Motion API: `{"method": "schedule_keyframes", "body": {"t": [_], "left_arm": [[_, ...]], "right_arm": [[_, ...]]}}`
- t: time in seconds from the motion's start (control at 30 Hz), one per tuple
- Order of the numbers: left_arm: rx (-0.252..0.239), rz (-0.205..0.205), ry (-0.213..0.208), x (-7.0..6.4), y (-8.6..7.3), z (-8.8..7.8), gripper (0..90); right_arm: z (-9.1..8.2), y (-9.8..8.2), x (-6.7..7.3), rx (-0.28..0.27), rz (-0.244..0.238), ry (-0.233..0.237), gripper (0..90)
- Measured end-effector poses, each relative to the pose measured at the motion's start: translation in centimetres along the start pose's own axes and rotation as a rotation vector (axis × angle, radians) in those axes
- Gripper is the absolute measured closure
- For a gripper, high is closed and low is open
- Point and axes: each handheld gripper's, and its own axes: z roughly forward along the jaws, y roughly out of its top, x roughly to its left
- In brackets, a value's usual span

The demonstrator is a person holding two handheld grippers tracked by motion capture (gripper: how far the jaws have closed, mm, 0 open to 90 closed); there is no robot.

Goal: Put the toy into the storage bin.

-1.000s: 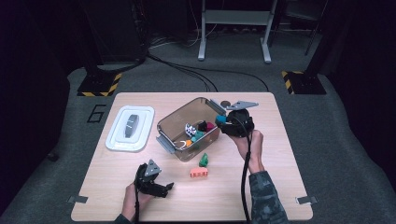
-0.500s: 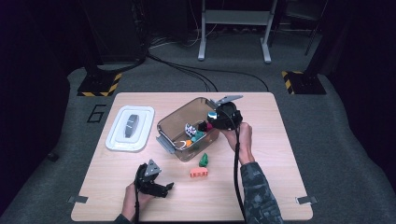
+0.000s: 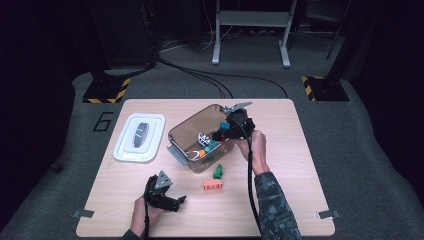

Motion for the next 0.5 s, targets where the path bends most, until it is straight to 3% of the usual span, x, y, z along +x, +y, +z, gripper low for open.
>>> {"method": "schedule_keyframes", "body": {"t": [0.37,0.5], "left_arm": [[0.002,0.003,0.000,0.02,0.01,-0.02,2.6],[0.001,0.002,0.000,0.01,0.00,-0.01,2.6]], "right_arm": [[0.15,-0.27,0.05,0.031,-0.016,-0.005,59.2],[0.08,-0.16,0.06,0.042,-0.042,-0.009,59.0]]}}
